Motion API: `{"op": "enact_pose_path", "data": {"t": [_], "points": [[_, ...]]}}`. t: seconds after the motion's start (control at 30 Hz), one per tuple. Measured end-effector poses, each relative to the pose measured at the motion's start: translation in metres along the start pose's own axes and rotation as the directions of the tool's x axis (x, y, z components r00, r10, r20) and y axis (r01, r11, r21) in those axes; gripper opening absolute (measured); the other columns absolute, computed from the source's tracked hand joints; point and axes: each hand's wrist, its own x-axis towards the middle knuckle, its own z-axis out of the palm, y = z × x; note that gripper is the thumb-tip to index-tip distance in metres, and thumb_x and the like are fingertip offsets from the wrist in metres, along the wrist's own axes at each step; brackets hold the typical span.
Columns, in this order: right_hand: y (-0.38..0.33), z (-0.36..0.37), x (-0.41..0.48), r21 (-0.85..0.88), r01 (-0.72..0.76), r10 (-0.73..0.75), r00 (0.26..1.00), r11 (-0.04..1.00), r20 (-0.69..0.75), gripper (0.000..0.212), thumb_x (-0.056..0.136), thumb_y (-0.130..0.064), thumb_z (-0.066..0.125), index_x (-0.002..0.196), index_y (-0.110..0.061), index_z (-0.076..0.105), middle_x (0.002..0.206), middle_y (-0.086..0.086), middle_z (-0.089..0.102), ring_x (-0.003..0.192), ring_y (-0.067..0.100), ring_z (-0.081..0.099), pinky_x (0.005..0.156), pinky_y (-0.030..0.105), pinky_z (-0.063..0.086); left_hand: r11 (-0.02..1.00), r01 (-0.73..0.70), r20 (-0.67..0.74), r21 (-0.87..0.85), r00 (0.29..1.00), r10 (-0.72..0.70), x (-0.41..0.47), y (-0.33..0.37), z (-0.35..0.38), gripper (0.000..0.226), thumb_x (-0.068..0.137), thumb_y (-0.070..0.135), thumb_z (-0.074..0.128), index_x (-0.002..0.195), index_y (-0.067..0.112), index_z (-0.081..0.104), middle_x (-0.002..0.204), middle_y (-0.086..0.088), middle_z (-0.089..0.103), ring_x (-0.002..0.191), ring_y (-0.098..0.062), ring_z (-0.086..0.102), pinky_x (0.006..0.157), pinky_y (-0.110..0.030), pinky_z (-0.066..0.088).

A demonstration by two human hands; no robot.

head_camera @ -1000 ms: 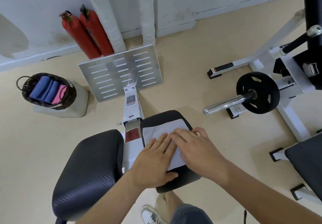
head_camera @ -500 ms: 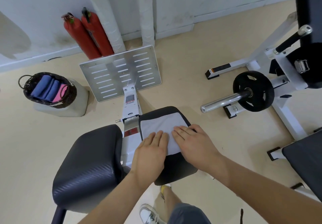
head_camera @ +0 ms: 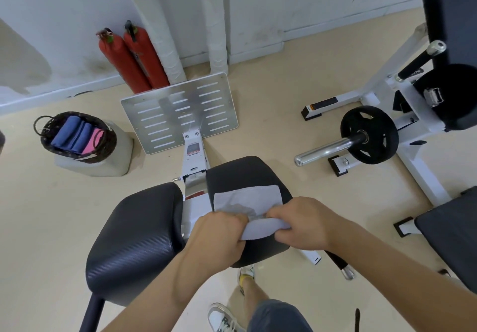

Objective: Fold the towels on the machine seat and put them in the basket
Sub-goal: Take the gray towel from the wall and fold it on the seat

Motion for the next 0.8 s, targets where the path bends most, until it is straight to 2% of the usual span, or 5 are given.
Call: {"op": "enact_pose_path", "data": {"t": [0.23,0.43,0.63,0.7,0.8], "points": [[0.009,-0.009,0.007,0.408,-0.116,0.087,0.992,0.905,0.09,0.028,0.094,-0.034,0.054,0.121,-0.03,0.051,0.107,-0.003,0.061,0.094,0.015,0.057,0.082,0.026,0.05,0.922,0.174,0.163,-0.345,0.979,-0.123,0.014,-0.016,-0.028,0.004,0.079,0.026,0.058,0.078,0.027,0.061,0.066,0.006,0.056,0.062,-0.011,0.053,0.05,-0.013,0.034],[0.015,0.002,0.019,0.472,-0.186,0.234,0.971,0.862,-0.045,0.018,0.096,-0.036,0.05,0.112,-0.029,0.049,0.102,-0.002,0.061,0.092,0.017,0.058,0.08,0.035,0.052,0.532,0.444,0.211,-0.721,0.872,-0.442,0.016,-0.031,-0.009,0.019,0.083,0.034,0.066,0.099,0.025,0.063,0.095,0.0,0.068,0.087,-0.017,0.065,0.083,-0.039,0.056],[0.014,0.004,0.032,0.501,-0.251,0.351,0.929,0.828,-0.114,0.013,0.092,-0.038,0.054,0.099,-0.027,0.051,0.09,-0.005,0.061,0.084,0.016,0.058,0.074,0.034,0.051,0.639,0.366,-0.029,-0.677,0.854,-0.52,0.018,-0.014,-0.007,0.037,0.087,0.031,0.061,0.119,0.038,0.042,0.097,0.013,0.054,0.078,-0.005,0.055,0.058,-0.014,0.046],[0.013,0.001,0.036,0.516,-0.255,0.361,0.926,0.817,-0.114,0.013,0.091,-0.037,0.056,0.097,-0.027,0.051,0.089,-0.004,0.06,0.083,0.016,0.058,0.073,0.034,0.051,0.733,0.386,-0.113,-0.56,0.841,-0.529,0.022,-0.011,-0.006,0.042,0.086,0.03,0.059,0.123,0.037,0.04,0.107,0.008,0.054,0.076,-0.006,0.055,0.059,-0.019,0.046],[0.013,-0.001,0.042,0.514,-0.271,0.375,0.921,0.814,-0.108,0.016,0.09,-0.037,0.059,0.097,-0.027,0.048,0.087,-0.003,0.06,0.08,0.017,0.059,0.068,0.03,0.05,0.905,0.403,-0.299,-0.139,0.854,-0.426,0.03,-0.008,-0.007,0.044,0.077,0.025,0.063,0.118,0.036,0.05,0.118,0.002,0.05,0.096,-0.022,0.055,0.08,-0.036,0.043]]}}
